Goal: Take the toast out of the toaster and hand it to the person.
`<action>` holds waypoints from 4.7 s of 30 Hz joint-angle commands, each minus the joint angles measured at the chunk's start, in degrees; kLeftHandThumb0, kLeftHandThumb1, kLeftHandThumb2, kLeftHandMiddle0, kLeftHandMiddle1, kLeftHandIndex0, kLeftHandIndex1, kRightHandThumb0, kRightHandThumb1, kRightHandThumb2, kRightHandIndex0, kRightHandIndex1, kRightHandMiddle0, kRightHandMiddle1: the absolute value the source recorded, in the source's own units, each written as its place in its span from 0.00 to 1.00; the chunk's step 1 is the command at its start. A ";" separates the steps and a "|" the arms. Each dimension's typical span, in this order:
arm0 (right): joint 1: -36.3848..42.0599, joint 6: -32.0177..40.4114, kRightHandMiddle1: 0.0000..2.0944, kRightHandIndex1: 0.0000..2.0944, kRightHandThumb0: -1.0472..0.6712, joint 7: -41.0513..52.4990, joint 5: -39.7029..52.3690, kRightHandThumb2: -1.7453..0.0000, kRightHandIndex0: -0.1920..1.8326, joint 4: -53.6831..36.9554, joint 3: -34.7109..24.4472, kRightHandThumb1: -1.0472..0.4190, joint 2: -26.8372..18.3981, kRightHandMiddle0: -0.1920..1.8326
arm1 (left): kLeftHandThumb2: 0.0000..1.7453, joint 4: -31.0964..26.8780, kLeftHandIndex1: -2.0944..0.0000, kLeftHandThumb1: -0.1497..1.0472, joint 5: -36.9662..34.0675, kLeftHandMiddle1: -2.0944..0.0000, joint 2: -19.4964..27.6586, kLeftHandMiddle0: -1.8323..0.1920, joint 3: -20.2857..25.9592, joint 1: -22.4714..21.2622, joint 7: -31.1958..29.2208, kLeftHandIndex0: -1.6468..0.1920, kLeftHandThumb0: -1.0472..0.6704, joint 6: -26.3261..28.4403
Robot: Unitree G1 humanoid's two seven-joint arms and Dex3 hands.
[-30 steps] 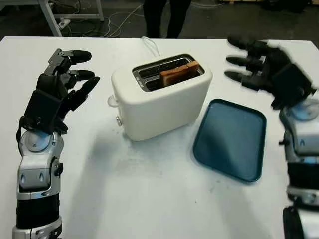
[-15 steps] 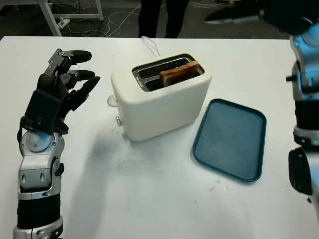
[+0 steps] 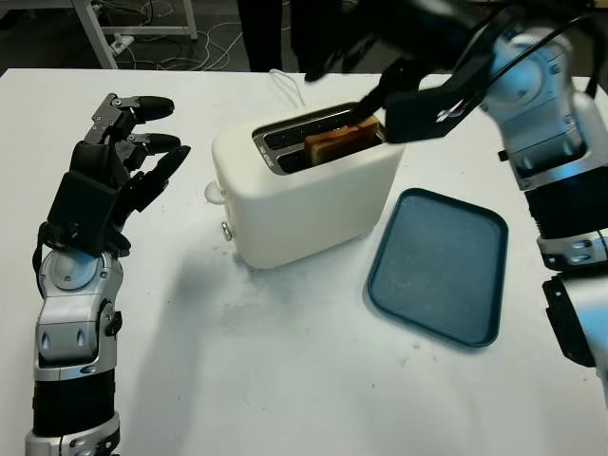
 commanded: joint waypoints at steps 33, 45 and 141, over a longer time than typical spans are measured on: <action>2.64 -3.56 0.03 0.36 0.43 3.94 -4.01 1.00 0.51 8.63 5.00 0.25 1.56 0.63 | 0.00 -0.64 0.49 0.88 0.33 0.40 -0.57 0.82 -0.19 0.50 0.97 0.78 0.12 -0.22; 4.49 -8.22 0.81 0.82 0.31 1.71 -4.99 0.98 0.64 9.07 5.38 0.13 0.41 0.52 | 0.00 -0.06 0.49 0.89 0.52 0.40 -0.09 0.82 -0.40 -0.02 0.51 0.78 0.12 -0.47; 8.18 6.61 0.83 0.83 0.55 -19.89 37.08 0.64 0.42 44.67 -38.21 0.09 13.53 0.17 | 0.00 1.41 0.49 0.87 -0.28 0.40 -0.20 0.82 -0.15 -0.20 -0.85 0.78 0.13 -0.76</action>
